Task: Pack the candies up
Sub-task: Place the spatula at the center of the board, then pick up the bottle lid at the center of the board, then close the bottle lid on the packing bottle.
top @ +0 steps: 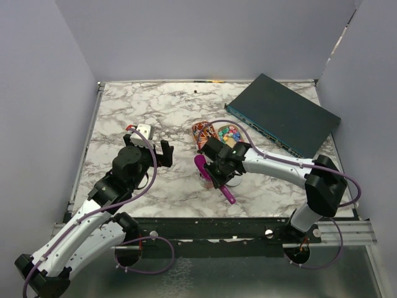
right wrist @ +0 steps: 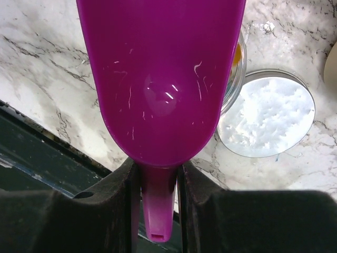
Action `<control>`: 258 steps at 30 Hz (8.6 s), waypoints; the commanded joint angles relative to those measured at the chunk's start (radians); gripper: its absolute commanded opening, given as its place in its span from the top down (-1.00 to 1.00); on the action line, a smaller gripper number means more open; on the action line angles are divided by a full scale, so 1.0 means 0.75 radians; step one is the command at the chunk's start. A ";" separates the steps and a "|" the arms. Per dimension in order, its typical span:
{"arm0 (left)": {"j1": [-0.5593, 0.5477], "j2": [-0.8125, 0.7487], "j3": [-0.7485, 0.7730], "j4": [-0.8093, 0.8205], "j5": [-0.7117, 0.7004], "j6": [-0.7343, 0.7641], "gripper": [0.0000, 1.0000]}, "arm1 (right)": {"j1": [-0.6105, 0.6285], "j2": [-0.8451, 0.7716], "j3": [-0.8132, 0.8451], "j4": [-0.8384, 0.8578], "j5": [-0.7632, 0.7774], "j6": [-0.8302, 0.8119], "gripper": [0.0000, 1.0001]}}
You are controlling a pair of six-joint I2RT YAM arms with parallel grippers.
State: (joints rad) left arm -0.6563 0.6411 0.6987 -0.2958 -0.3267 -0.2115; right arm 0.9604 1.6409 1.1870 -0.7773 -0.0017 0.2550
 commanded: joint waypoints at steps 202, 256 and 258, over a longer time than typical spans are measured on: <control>0.004 0.006 0.001 -0.010 -0.035 0.018 -0.98 | -0.208 -0.002 -0.323 0.363 0.397 0.529 -0.91; 0.006 0.002 0.001 -0.008 -0.036 0.016 -0.98 | -0.147 -0.209 0.110 0.050 0.106 0.303 -0.43; 0.005 -0.007 -0.001 -0.007 -0.044 0.017 -0.98 | -0.126 -0.165 0.145 0.042 0.124 0.292 -0.42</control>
State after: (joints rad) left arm -0.6563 0.6544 0.6987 -0.2970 -0.3313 -0.2111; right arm 0.8360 1.4612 1.2423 -0.7143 0.1127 0.5014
